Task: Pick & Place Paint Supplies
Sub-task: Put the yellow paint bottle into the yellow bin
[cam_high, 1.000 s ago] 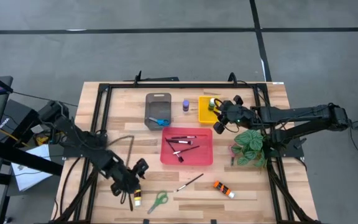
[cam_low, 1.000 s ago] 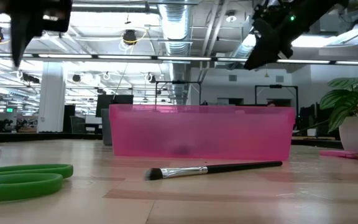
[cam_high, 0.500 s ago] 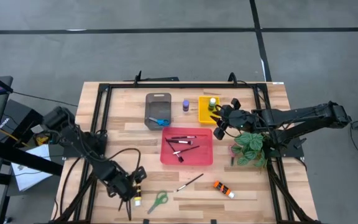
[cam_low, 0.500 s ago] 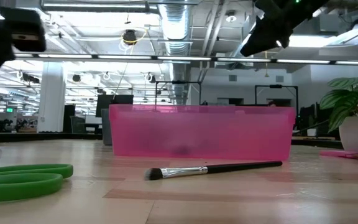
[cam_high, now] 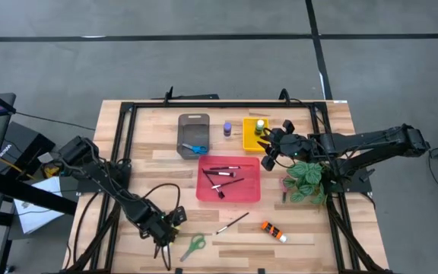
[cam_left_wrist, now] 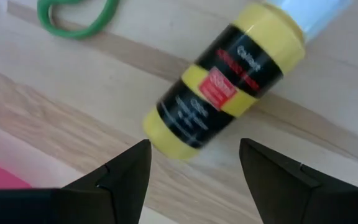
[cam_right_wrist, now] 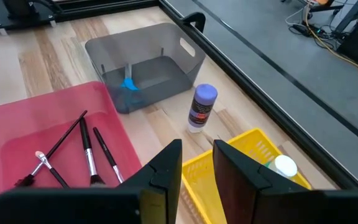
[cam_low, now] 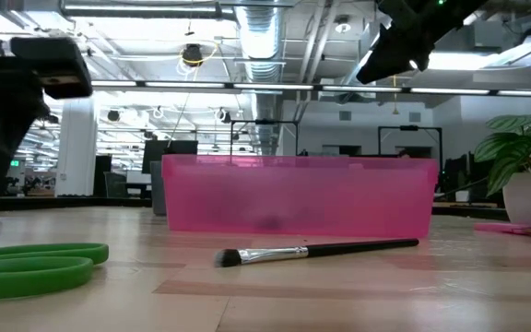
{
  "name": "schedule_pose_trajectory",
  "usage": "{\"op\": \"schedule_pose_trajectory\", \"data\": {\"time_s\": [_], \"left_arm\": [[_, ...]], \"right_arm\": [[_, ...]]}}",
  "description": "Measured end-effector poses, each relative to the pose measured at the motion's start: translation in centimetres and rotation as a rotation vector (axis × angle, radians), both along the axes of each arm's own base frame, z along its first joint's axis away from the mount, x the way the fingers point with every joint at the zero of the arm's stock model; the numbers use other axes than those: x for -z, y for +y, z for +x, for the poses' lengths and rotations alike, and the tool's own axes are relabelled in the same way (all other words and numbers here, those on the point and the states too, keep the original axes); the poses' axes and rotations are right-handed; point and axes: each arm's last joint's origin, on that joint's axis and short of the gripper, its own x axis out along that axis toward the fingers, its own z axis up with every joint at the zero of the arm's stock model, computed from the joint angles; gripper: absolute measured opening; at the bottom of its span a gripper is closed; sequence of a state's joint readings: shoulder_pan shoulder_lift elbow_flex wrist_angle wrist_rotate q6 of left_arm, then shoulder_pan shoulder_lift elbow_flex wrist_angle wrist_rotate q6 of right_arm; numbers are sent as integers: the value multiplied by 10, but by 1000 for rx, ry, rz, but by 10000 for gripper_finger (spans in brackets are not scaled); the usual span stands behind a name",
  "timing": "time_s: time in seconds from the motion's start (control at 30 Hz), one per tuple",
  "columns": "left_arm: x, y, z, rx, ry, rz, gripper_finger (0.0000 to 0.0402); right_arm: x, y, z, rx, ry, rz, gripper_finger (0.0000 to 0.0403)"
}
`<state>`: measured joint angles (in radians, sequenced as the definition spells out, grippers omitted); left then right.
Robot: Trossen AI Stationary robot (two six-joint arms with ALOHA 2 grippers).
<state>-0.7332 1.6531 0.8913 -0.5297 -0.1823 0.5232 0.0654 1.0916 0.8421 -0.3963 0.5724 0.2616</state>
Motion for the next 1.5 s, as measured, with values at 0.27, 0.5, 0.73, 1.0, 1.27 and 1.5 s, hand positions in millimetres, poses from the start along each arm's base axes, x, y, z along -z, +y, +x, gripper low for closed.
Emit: {"op": "schedule_pose_trajectory", "data": {"time_s": [0.27, 0.5, 0.73, 1.0, 1.27, 1.5], "left_arm": [[0, 7, 5, -49, 24, -15, 220], [-4, 22, -9, -88, 93, 144, 230], [-29, 23, -22, -147, -9, 131, 248], [-57, 34, -27, -706, 15, -235, 255], [-50, 9, -34, 0, -114, 48, 246], [-23, -2, -16, 480, -204, 436, 244]], "right_arm": [[0, 4, 0, -20, 7, -6, 86], [0, 6, 0, -32, 9, -8, 86], [1, 6, -1, -31, 15, -7, 86], [1, 6, -1, -29, 10, 1, 86], [1, 6, 0, -33, 7, 5, 86], [0, 8, 0, -57, -2, 15, 86]]}}
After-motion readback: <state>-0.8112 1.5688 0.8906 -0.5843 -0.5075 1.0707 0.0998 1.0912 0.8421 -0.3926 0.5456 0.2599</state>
